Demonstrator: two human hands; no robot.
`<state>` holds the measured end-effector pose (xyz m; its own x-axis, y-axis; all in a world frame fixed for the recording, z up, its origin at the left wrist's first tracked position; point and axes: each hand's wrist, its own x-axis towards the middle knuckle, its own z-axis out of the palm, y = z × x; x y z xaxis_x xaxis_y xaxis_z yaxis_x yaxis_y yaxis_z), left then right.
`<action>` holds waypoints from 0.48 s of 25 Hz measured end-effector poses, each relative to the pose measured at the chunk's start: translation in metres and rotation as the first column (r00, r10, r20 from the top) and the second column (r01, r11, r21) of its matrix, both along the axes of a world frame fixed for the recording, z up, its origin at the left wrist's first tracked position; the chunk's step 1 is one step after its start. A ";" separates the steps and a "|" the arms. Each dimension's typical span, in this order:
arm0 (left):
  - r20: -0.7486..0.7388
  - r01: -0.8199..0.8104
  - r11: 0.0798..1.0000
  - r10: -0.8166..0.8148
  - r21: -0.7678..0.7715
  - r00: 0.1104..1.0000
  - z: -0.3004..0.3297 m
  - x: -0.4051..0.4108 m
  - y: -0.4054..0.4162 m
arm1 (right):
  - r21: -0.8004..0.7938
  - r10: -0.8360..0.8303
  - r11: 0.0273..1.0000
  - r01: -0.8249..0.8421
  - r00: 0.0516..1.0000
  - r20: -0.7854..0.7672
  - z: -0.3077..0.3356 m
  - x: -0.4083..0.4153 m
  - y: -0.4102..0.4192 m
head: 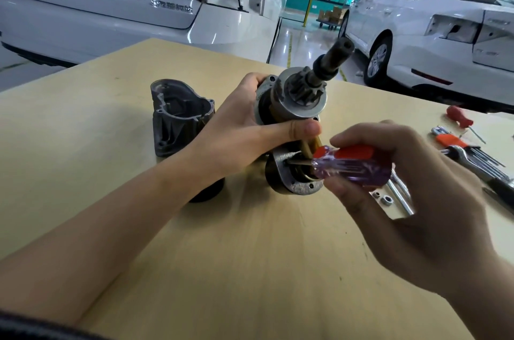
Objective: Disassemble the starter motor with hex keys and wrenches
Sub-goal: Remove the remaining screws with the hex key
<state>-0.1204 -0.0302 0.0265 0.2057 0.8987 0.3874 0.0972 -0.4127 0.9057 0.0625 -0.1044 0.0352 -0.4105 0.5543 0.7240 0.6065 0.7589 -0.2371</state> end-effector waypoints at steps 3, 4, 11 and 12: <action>0.029 0.018 1.000 -0.017 -0.017 0.999 0.001 0.001 -0.001 | -0.004 0.009 1.000 -0.009 1.000 0.019 -0.006 0.004 0.008; 0.034 0.019 1.000 -0.018 -0.019 0.999 0.001 0.001 -0.001 | 0.030 0.003 1.000 -0.004 0.999 0.035 -0.009 0.004 0.011; 0.008 -0.011 0.999 0.011 -0.039 1.000 0.001 0.001 -0.003 | -0.005 0.022 1.000 -0.022 0.996 0.084 0.006 -0.002 0.016; 0.012 -0.006 0.999 0.007 -0.041 1.000 0.001 0.001 -0.004 | -0.005 0.002 1.000 -0.001 0.994 0.111 0.002 0.003 0.015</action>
<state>-0.1189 -0.0339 0.0275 0.1955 0.9150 0.3528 0.0884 -0.3747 0.9229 0.0654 -0.0898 0.0375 -0.4890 0.5570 0.6713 0.6284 0.7587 -0.1719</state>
